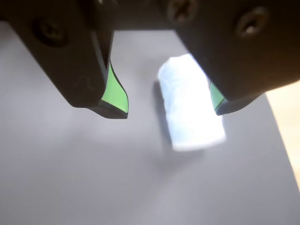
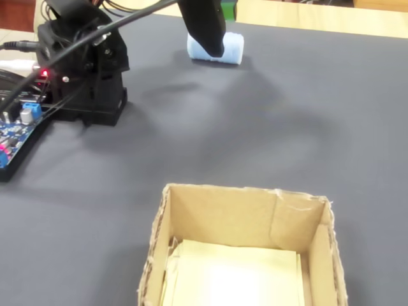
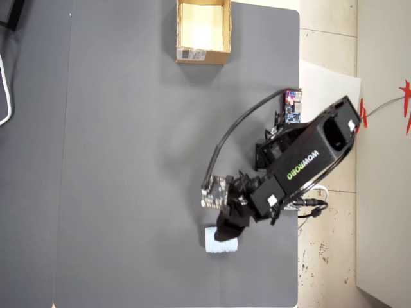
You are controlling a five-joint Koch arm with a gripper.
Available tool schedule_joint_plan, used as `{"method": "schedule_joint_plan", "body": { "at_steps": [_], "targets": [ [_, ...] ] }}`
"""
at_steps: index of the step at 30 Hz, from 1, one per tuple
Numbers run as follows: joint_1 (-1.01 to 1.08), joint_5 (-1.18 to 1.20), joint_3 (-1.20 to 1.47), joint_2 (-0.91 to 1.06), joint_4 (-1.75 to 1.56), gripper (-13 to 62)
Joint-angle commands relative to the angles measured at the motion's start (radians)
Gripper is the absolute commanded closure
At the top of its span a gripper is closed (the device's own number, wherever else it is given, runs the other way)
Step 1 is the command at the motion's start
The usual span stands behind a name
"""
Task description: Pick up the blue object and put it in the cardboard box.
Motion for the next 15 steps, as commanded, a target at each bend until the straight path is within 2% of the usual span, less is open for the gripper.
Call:
{"method": "schedule_joint_plan", "body": {
  "at_steps": [1,8,15],
  "targets": [
    [-0.031,0.091,-0.086,-0.005,-0.003,16.3],
    [-0.21,0.083,-0.176,-0.155,-0.02,16.3],
    [-0.218,0.08,-0.241,-0.284,-0.058,16.3]
  ]
}}
